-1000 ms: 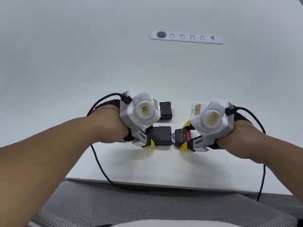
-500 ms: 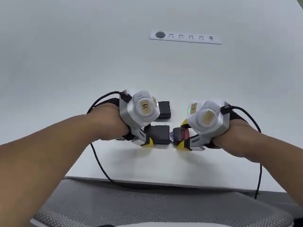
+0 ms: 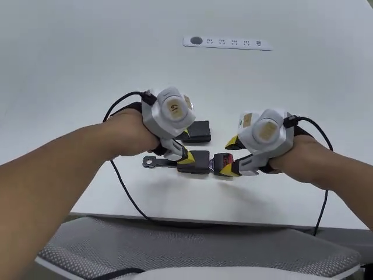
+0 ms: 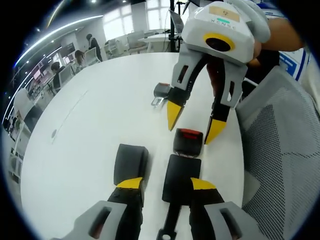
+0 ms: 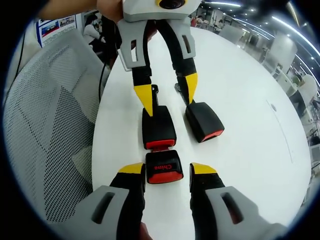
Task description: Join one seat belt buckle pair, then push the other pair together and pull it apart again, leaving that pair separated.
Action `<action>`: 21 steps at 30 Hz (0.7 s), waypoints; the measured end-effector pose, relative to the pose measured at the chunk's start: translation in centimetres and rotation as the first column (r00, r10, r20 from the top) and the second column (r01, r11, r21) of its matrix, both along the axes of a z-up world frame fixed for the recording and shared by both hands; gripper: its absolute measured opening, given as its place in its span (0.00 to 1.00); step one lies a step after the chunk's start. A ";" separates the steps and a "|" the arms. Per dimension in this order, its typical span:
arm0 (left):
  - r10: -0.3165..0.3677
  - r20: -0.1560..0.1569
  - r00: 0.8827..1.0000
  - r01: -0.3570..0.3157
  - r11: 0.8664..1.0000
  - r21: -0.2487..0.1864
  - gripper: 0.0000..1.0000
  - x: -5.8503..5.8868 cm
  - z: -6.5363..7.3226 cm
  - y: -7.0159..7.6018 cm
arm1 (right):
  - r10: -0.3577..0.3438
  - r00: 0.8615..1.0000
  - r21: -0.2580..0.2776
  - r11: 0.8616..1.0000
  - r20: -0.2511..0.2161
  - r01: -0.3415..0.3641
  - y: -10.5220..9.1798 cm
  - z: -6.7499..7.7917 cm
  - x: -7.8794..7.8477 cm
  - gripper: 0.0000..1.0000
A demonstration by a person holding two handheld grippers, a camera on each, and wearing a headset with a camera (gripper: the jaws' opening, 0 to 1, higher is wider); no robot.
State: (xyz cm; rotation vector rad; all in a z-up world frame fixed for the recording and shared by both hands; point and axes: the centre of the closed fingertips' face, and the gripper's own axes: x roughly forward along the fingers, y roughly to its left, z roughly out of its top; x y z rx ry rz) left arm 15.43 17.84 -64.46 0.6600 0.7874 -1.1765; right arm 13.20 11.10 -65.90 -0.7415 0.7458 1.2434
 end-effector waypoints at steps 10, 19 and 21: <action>0.024 0.017 1.000 -0.024 1.000 0.020 0.36 2.4 -0.3 1.1 | -0.041 0.999 -0.020 0.999 0.032 0.042 -3.1 0.3 2.9 0.33; 0.031 0.026 0.999 -0.032 0.999 0.034 0.37 3.4 -1.2 1.6 | -0.057 0.997 -0.060 0.996 0.045 0.060 -5.6 -0.2 4.6 0.33; 0.034 0.038 0.999 -0.036 0.999 0.035 0.37 4.1 -1.2 1.8 | -0.070 0.996 -0.066 0.995 0.051 0.073 -6.3 -0.2 4.9 0.33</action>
